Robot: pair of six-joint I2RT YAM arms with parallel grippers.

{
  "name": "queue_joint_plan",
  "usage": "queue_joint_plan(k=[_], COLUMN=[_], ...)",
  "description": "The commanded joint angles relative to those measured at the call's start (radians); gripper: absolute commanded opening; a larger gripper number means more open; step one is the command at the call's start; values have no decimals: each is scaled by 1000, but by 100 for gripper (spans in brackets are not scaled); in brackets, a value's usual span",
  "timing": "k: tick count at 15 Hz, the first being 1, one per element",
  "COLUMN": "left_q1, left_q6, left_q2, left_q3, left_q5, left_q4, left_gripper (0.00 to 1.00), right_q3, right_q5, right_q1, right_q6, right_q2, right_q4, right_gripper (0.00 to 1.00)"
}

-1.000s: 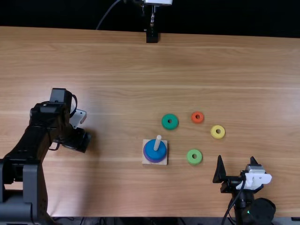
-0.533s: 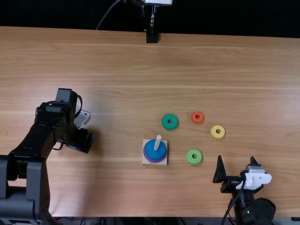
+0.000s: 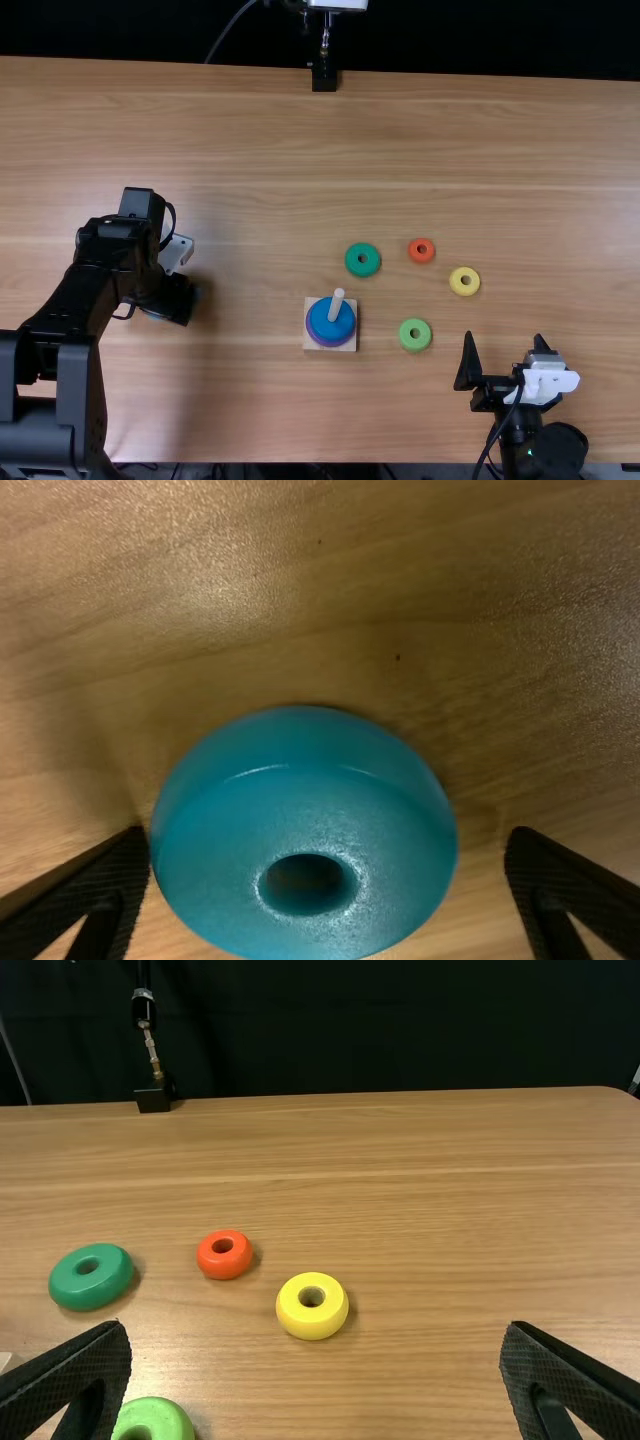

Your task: Build the Hanoi tower: stack the rings onto the peg from bottom to top in this color order: purple, dark blue, light blue, dark green, light green, yellow, orange.

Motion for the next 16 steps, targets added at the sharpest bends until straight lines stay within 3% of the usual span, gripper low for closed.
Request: queue_joint_plan(k=[1, 2, 5, 7, 10, 16], left_q1=[-12, -12, -11, -11, -22, -160], left_q6=[13, 13, 11, 13, 2, -3], left_q2=[18, 16, 15, 7, -84, -136], left_q3=[23, 18, 15, 19, 90, 302], left_q5=[15, 13, 20, 59, 64, 74], left_q4=[2, 9, 28, 26, 6, -223], left_gripper=[17, 0, 0, 0, 0, 0], right_q3=[-67, -67, -67, -67, -67, -67], right_q5=[2, 2, 2, 2, 2, 2], right_q1=[-6, -6, -6, -6, -6, -6], right_q6=[7, 7, 7, 7, 7, 9], right_q2=[-12, -12, -12, -12, -12, -12], right_q4=[-71, -71, -71, -71, -71, -71], right_gripper=[100, 100, 100, 100, 100, 100])
